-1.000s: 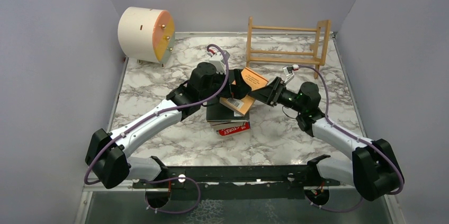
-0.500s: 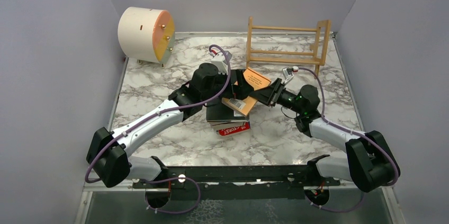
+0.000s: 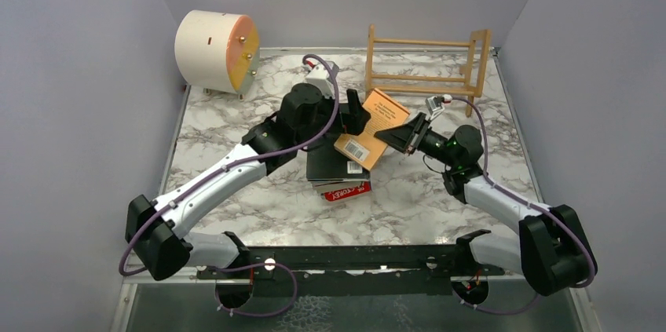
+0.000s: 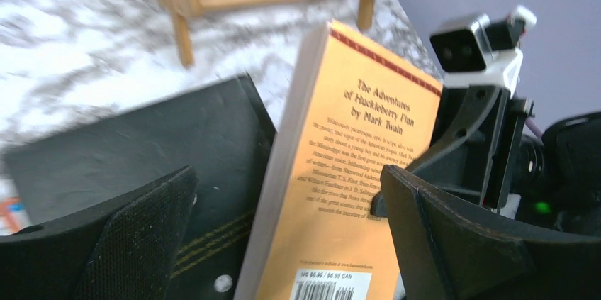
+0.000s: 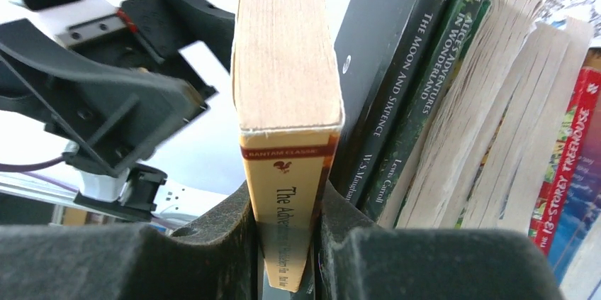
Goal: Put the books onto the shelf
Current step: Pick up the book from the center of the board, then place the book on the shelf.
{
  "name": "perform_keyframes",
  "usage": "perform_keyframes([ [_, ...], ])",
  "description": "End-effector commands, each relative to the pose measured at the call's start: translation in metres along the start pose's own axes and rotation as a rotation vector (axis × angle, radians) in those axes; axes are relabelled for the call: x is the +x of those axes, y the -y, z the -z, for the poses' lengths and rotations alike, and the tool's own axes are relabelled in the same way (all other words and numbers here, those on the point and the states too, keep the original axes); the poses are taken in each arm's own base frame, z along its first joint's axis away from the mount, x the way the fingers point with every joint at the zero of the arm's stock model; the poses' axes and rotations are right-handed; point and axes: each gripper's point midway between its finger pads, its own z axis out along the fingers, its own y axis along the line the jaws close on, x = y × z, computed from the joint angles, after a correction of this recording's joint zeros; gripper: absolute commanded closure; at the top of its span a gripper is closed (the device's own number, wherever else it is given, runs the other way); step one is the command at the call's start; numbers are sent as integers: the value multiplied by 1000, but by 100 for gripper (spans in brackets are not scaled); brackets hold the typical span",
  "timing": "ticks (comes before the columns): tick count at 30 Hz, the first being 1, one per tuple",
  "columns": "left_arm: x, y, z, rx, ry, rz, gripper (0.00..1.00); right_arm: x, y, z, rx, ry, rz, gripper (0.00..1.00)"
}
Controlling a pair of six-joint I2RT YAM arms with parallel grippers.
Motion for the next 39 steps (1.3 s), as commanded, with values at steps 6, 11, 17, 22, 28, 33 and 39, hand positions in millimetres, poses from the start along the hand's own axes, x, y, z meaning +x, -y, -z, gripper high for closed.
perform_keyframes([
  [6,-95,-30,99,-253,367,-43,1,-91,-43,-4,131,223,340,99],
  [11,-84,-35,106,-242,369,-32,1,-171,-57,-2,362,436,564,99],
  [17,-65,-41,83,-235,331,-60,1,-240,-55,-10,567,539,714,99],
  [22,-55,-45,69,-242,304,-75,1,-279,-31,-21,730,555,775,99],
  [28,-56,-47,68,-242,324,-73,1,-308,-1,-32,873,536,828,99],
  [33,-58,-50,72,-254,347,-69,1,-318,31,-47,967,465,836,99],
  [39,-58,-52,71,-263,354,-73,1,-317,60,-70,1040,399,839,99],
])
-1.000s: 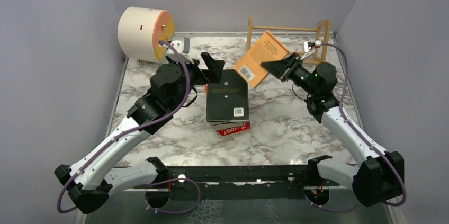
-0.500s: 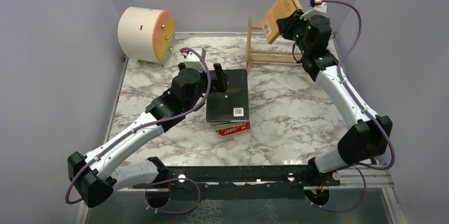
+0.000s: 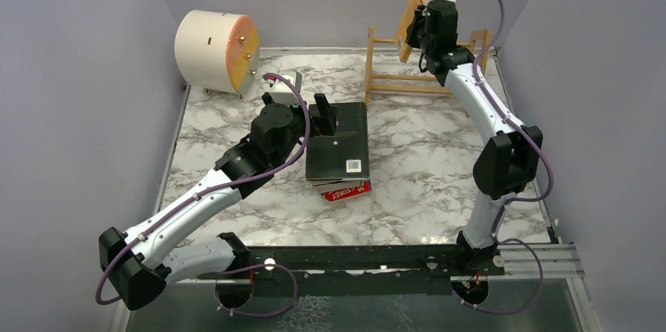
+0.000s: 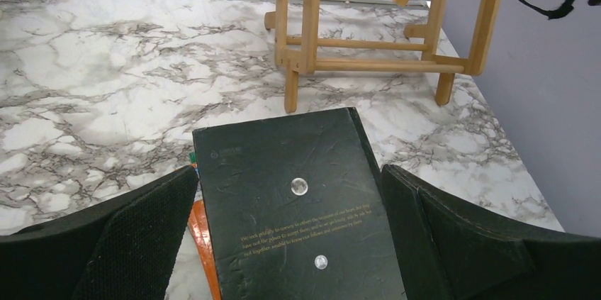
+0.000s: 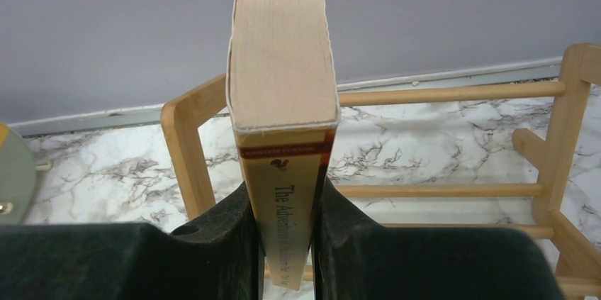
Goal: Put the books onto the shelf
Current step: Place the book on the shelf.
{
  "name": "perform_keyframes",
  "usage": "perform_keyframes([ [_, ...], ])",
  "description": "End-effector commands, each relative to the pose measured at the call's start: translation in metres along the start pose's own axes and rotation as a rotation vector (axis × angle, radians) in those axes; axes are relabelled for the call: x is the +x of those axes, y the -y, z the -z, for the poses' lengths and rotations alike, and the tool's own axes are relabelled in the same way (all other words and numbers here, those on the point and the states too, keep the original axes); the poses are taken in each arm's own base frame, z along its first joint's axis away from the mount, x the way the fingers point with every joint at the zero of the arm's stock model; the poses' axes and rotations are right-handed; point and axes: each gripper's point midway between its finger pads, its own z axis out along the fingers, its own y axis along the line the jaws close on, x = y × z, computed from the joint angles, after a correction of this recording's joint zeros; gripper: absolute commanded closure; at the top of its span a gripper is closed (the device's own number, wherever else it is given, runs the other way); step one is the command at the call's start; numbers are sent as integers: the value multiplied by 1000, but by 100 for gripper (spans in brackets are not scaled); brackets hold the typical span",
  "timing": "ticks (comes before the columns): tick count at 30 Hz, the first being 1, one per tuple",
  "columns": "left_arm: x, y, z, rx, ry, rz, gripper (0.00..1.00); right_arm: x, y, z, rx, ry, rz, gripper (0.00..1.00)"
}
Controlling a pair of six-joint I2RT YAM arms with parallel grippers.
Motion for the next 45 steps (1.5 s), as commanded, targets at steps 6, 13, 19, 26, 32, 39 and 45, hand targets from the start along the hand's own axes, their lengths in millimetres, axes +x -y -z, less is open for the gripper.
perform_keyframes([
  [6,-10,0,-1,-10,47,-1,1,11,-18,-35,50,-63,73,99],
  [13,-8,-2,-3,-18,42,-10,1,30,-30,-56,42,-142,103,99],
  [19,-8,-3,-4,-22,43,-15,1,49,-32,-64,39,-182,113,99],
  [26,-6,-2,-6,-20,41,-18,1,74,-36,-71,31,-217,111,99],
  [32,-6,-4,-6,-27,44,-20,1,95,-46,-81,16,-238,108,99],
  [39,-6,-7,-3,-34,48,-20,1,109,-50,-88,26,-240,108,99],
  [45,-7,-8,-1,-34,52,-18,1,121,-50,-94,35,-249,98,99],
])
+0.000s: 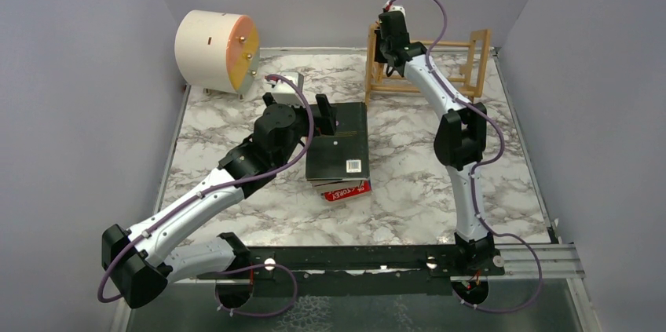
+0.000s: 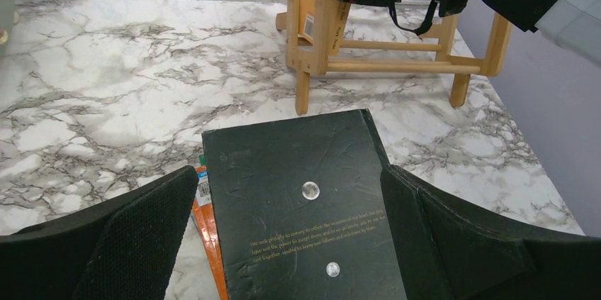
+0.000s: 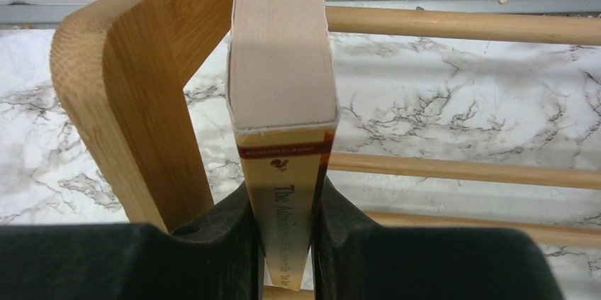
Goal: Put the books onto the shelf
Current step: Place the book on the shelf.
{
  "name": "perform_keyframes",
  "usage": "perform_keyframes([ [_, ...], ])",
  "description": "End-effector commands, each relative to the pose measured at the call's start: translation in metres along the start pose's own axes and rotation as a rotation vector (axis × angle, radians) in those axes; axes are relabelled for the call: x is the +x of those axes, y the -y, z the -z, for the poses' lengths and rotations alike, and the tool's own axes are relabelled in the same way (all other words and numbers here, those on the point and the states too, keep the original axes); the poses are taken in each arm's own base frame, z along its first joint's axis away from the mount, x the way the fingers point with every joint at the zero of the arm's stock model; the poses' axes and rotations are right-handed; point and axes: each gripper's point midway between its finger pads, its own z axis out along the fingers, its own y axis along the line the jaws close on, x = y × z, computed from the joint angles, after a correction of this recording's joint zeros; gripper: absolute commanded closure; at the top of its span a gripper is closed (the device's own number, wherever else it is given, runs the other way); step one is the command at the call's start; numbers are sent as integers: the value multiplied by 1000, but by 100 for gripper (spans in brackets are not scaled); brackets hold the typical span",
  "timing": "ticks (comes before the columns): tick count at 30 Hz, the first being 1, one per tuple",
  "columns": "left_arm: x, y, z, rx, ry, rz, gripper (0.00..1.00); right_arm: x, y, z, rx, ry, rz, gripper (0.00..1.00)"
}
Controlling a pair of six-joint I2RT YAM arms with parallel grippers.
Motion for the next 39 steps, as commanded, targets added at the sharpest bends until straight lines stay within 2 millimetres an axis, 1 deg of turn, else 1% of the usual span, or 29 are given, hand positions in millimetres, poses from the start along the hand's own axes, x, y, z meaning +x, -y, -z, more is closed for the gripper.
perform_keyframes([
  [1,-11,-3,5,-11,46,9,1,-14,-8,-8,-3,69,-38,99],
  [6,-10,-5,5,-21,44,5,1,-5,-9,-18,3,54,-40,99],
  [9,-10,-5,4,-25,44,3,1,-2,-10,-21,4,51,-44,99],
  [12,-10,-5,3,-26,43,2,1,-3,-12,-20,-7,54,-51,96],
  [17,-11,-5,3,-27,44,5,1,-8,-18,-15,-42,74,-69,86],
  [21,-10,-5,3,-26,41,4,1,-11,-18,-10,-49,81,-85,79],
  [23,-10,-5,4,-23,42,5,1,-12,-18,-8,-51,86,-88,71],
  [26,-10,-5,4,-23,44,5,1,-12,-19,-7,-58,86,-90,65],
  [31,-12,-6,6,-23,47,6,1,-15,-20,0,-74,99,-102,61],
  [39,-13,-6,8,-21,51,12,1,-26,-18,17,-86,131,-120,61],
])
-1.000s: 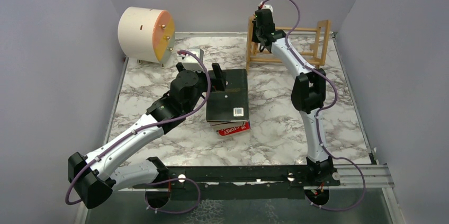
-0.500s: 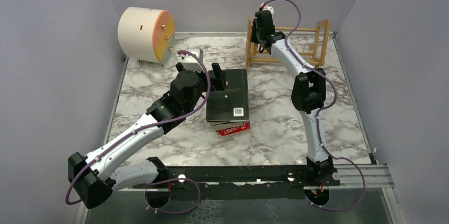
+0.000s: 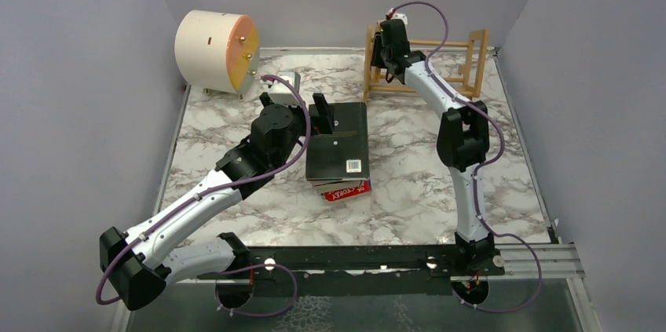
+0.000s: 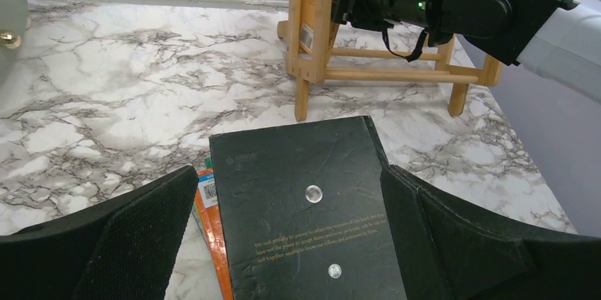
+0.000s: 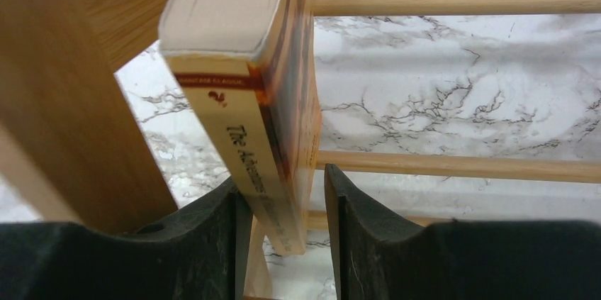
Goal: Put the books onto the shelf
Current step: Place the book on the shelf.
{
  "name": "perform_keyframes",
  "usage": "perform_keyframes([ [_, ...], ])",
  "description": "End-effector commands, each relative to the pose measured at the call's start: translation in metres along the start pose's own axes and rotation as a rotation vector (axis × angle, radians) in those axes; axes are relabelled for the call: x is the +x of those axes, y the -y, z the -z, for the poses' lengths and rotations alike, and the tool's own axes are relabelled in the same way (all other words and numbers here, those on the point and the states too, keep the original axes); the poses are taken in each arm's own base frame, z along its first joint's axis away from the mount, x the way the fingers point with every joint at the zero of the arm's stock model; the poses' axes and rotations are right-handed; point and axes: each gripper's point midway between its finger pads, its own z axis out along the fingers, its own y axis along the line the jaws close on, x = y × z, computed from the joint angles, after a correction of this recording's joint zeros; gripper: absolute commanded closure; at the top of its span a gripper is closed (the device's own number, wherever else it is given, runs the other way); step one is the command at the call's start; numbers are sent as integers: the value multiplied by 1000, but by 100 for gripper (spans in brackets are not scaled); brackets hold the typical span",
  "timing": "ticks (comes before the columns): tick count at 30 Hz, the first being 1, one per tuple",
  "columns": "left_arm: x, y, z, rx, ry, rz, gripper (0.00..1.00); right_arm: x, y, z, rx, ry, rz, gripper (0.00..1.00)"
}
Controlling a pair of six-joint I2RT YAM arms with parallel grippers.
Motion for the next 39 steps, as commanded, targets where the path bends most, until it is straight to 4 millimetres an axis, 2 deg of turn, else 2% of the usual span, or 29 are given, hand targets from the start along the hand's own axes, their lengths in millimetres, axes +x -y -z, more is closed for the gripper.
perform_keyframes([
  [1,-7,-3,5,-8,30,8,1,-47,-18,32,-75,113,-45,61],
  [12,-7,-1,5,3,29,16,1,-44,-13,47,-79,118,-43,60],
  [24,-7,1,6,10,31,23,1,-58,-8,81,-97,170,-54,61],
  [29,-8,1,6,13,33,24,1,-57,2,80,-43,161,-41,60],
  [34,-10,-1,7,7,41,25,1,-57,15,73,31,165,-32,42],
  [39,-10,-2,7,3,42,21,1,-56,24,65,78,160,-30,37],
])
